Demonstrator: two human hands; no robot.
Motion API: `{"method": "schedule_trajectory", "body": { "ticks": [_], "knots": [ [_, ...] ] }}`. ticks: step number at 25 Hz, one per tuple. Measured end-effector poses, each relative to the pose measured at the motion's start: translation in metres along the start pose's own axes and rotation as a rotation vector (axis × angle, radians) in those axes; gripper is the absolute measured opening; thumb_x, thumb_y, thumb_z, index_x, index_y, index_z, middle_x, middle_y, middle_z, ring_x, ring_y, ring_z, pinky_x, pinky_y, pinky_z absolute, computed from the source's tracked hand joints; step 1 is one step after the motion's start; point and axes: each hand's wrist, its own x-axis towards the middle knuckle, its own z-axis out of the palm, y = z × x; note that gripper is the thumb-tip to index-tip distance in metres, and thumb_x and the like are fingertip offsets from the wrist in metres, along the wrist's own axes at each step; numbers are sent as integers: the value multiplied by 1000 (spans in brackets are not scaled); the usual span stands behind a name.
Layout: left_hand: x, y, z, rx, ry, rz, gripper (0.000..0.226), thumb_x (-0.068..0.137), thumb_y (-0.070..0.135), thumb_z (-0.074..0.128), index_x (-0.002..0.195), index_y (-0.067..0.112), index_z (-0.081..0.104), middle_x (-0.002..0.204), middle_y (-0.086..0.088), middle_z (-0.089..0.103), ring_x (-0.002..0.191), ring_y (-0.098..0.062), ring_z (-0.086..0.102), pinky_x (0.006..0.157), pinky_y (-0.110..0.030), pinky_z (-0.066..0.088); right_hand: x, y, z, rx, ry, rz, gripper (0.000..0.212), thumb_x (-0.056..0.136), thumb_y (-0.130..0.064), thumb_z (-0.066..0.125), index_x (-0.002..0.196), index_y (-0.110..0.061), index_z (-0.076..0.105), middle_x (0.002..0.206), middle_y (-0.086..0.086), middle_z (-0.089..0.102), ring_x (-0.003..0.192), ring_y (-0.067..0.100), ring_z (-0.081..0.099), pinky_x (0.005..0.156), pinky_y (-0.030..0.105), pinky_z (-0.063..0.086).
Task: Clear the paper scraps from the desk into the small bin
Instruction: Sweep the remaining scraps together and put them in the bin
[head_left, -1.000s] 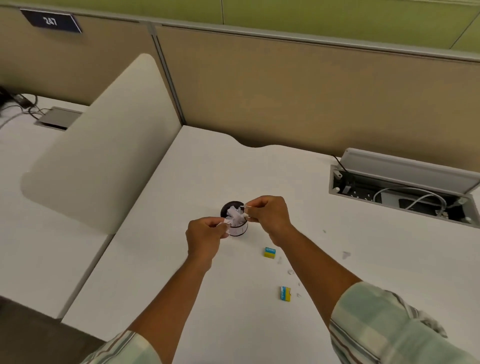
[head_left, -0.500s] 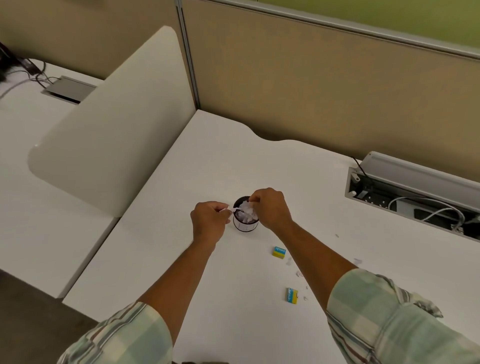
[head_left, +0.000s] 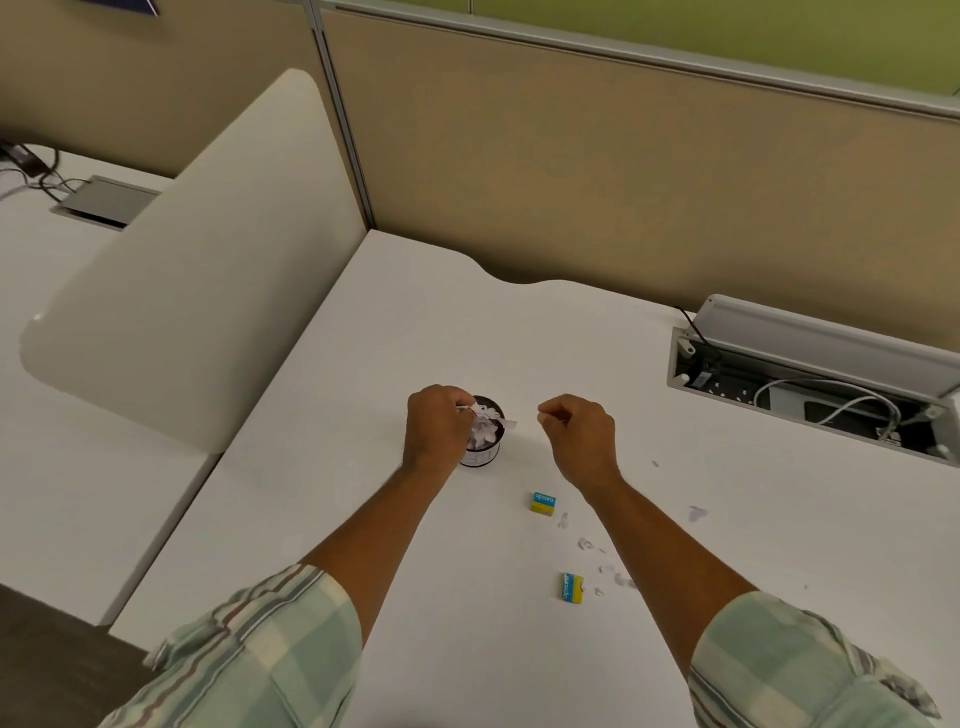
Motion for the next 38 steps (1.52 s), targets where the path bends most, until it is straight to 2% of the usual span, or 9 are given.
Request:
{"method": "schedule_trajectory", "body": {
  "ticks": [6, 11, 15, 18, 20, 28, 31, 34, 38],
  "knots": [
    [6, -3, 3, 90, -89, 16, 15, 83, 0, 70, 88, 9, 81, 91, -7, 79, 77, -15, 67, 70, -22, 48, -49, 73, -40, -3, 62, 77, 11, 95, -15, 67, 98, -17, 77, 97, -6, 75, 87, 11, 68, 84, 28, 53],
    [4, -3, -7, 126, -78, 56, 15, 81, -3, 68, 85, 6, 79, 86, -11, 77, 76, -23, 68, 75, -36, 57, -97, 125, -65, -19, 113, 161, 12, 93, -15, 68, 91, -24, 75, 90, -15, 73, 81, 1, 67, 73, 16, 46],
    [-2, -6, 0, 288, -122, 184, 22, 89, 1, 57, 72, 6, 70, 77, -12, 71, 74, -28, 64, 67, -37, 51, -131, 156, -78, -72, 144, 224, 12, 93, -14, 68, 91, -23, 76, 90, -10, 75, 79, 7, 68, 74, 25, 48],
    [-8, -9, 12, 679, -214, 301, 27, 95, 8, 51, 95, 20, 75, 96, -1, 72, 93, -24, 66, 78, -34, 48, -151, 173, -90, -70, 187, 286, 13, 92, -13, 68, 90, -24, 76, 89, -8, 75, 79, 8, 67, 75, 28, 47],
    [-12, -13, 20, 865, -226, 321, 32, 92, 6, 47, 100, 24, 72, 100, 3, 72, 97, -19, 64, 82, -33, 40, -162, 183, -100, -65, 216, 311, 13, 92, -12, 68, 92, -23, 75, 90, -7, 74, 79, 7, 67, 75, 28, 46],
    [-6, -11, 30, 922, -359, 261, 33, 86, 6, 45, 104, 22, 69, 104, 5, 71, 103, -19, 63, 100, -43, 26, -191, 220, -138, -77, 295, 387, 11, 93, -13, 68, 96, -20, 75, 92, -5, 74, 79, 3, 64, 75, 26, 43],
    [-6, 0, 26, 966, -338, 266, 27, 84, 6, 50, 95, 24, 67, 97, 7, 69, 99, -18, 64, 90, -39, 29, -198, 231, -147, -93, 318, 433, 13, 94, -11, 65, 95, -20, 75, 94, -1, 74, 81, 10, 65, 77, 28, 44],
    [-16, 12, 21, 1000, -169, 343, 26, 75, -1, 57, 78, 23, 66, 80, 4, 66, 78, -19, 64, 69, -33, 29, -206, 246, -156, -154, 334, 551, 19, 96, -8, 59, 104, -11, 75, 106, 10, 73, 97, 27, 68, 84, 30, 46],
    [-42, 24, 26, 701, -9, 472, 20, 80, -2, 61, 69, 13, 67, 68, -7, 64, 67, -31, 58, 61, -38, 42, -217, 263, -165, -173, 337, 680, 30, 96, -2, 56, 124, -1, 67, 126, 21, 61, 115, 39, 63, 93, 38, 50]
  ]
}}
